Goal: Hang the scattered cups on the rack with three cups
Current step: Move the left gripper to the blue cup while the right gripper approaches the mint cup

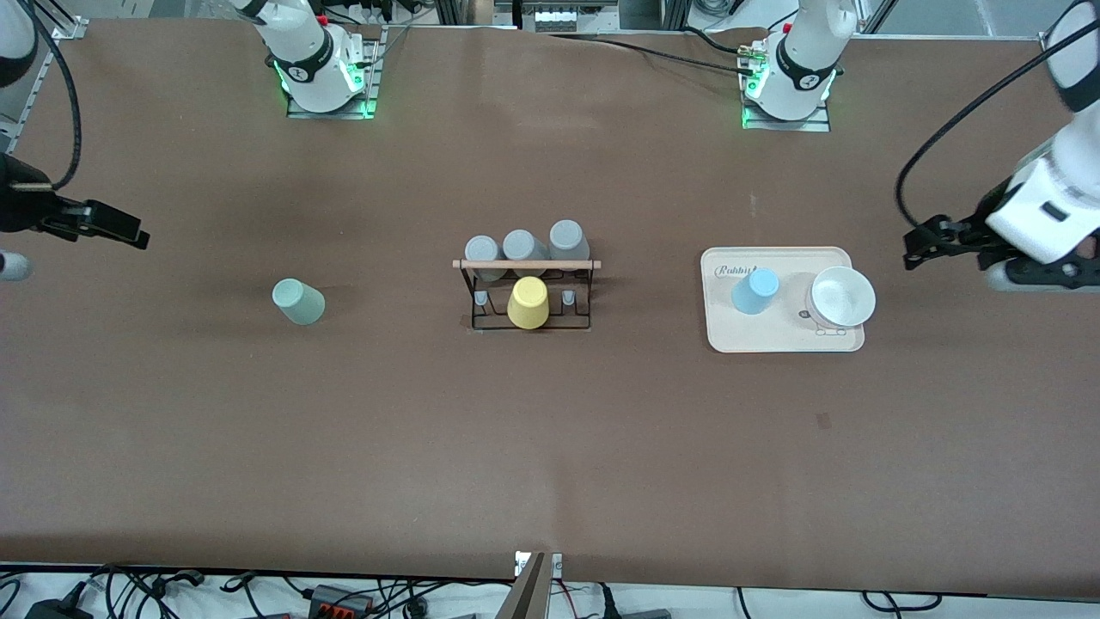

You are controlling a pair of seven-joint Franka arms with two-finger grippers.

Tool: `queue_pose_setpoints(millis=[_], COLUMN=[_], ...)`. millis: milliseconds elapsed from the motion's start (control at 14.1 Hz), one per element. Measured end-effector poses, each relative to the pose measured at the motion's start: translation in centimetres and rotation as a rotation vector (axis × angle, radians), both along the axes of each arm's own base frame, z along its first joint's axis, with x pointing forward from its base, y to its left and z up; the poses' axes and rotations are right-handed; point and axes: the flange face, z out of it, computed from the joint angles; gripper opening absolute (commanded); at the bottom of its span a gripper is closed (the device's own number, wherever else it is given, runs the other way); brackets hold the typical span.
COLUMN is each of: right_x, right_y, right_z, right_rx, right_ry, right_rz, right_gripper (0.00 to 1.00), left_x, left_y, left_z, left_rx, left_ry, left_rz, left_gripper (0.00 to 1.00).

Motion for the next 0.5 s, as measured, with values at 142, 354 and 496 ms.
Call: queue_pose_setpoints(millis=[142,354,496], right_x=[0.1,-0.6,-1.6], right_y=[0.7,1.9,2.2], right_z=[-2.9,-6.2,-7.5], right_rx=[0.001,0.001,0.0], right_ry=[0.009,0.036,0.057], right_rz=[0.012,0.032,0.037], right_gripper=[1.0,1.0,1.0], left_x=[0.7,1.9,2.7], left_y=[-1.8,-2.4,-2.8], left_z=[-1.9,-5.8,-9.7], left_rx=[-0.002,-0.003,-0.006], left_ry=[0.029,0.093,0.158], left_rz=[-0.028,-0.039,-0.07], left_gripper=[1.0,1.0,1.0])
